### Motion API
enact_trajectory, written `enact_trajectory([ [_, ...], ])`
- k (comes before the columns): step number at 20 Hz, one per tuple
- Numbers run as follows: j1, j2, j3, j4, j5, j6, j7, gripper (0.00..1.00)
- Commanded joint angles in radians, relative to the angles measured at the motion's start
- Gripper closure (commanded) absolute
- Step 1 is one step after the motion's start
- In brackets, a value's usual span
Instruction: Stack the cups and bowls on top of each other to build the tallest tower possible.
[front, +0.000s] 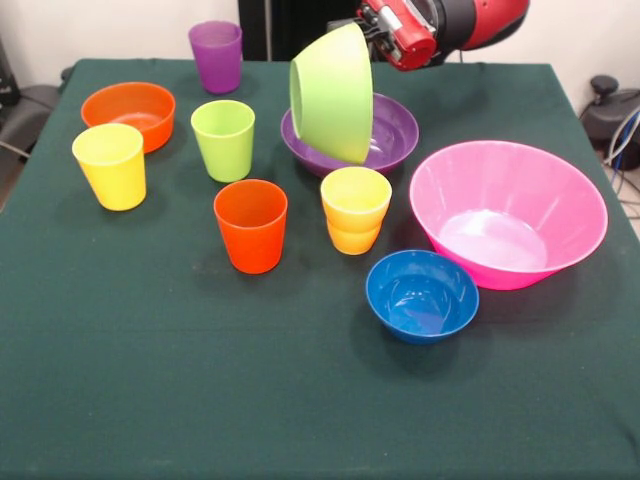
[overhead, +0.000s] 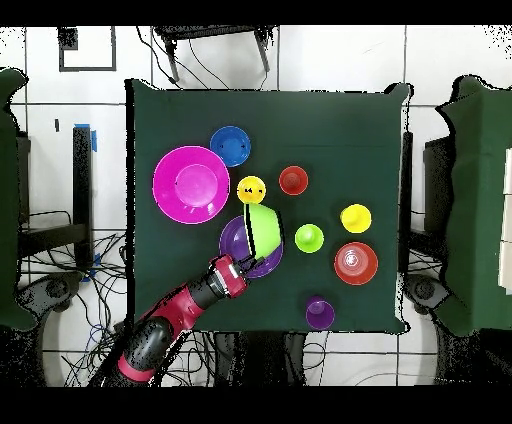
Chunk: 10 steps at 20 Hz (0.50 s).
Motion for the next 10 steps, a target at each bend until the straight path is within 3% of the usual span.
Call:
enact_trajectory([
  [1, -0.026, 0.048, 0.089, -0.193, 0.001, -0.015, 0.241, 1.0],
  [4, -0.026, 0.047, 0.097, -0.192, 0.009, -0.032, 0.243, 1.0],
  [5, -0.024, 0.046, 0.103, -0.191, 0.014, -0.041, 0.246, 0.0],
  [10, -0.032, 0.071, 0.084, -0.196, 0.03, -0.049, 0.274, 0.0],
])
